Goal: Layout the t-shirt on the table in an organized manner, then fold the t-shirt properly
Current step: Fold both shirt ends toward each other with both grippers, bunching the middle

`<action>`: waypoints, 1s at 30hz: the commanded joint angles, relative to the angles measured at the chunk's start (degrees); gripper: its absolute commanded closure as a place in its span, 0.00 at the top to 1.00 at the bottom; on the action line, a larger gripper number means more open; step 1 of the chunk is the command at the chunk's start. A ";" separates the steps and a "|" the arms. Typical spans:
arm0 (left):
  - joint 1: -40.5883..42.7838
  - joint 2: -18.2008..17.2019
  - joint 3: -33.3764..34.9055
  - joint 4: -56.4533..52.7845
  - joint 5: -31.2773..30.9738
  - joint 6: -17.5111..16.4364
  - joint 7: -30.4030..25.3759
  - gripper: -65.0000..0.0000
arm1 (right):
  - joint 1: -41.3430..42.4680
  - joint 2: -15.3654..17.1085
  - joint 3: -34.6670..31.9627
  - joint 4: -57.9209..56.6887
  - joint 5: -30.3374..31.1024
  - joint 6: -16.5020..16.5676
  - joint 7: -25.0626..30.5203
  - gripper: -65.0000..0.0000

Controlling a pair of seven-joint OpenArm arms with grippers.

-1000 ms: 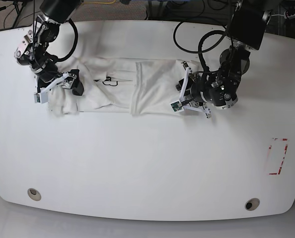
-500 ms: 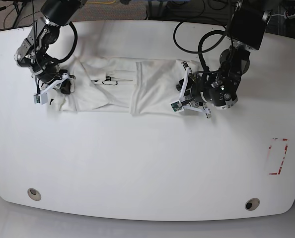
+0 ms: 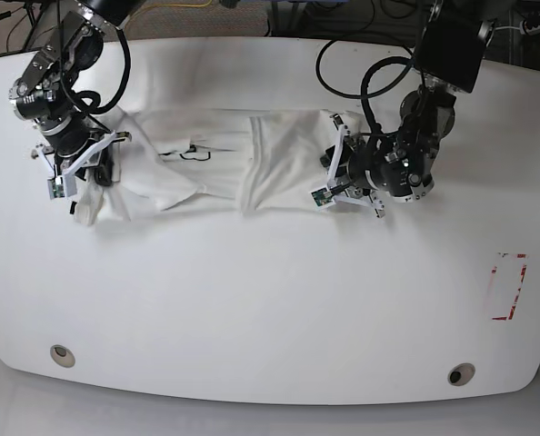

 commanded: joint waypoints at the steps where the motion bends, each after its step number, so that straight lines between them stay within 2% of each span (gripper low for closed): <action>1: 0.43 1.90 0.53 -3.71 3.73 0.14 4.82 0.19 | -0.18 0.94 -0.36 4.56 -0.19 -0.58 1.25 0.00; 16: -2.21 11.57 0.62 -10.92 3.73 0.14 5.34 0.19 | -2.55 0.77 -12.14 8.34 0.07 -0.58 1.61 0.00; 19: -2.65 12.54 0.62 -11.18 3.73 0.14 5.25 0.19 | -2.20 0.59 -14.16 8.34 0.33 -0.58 1.69 0.00; 26: -3.00 13.24 0.62 -11.89 3.73 0.62 5.17 0.19 | 0.26 -2.84 -17.06 8.34 0.33 -0.58 1.69 0.00; 30: -3.97 13.33 0.62 -11.89 3.73 0.71 5.17 0.19 | 1.58 -3.01 -20.93 8.17 -0.02 -0.58 1.69 0.00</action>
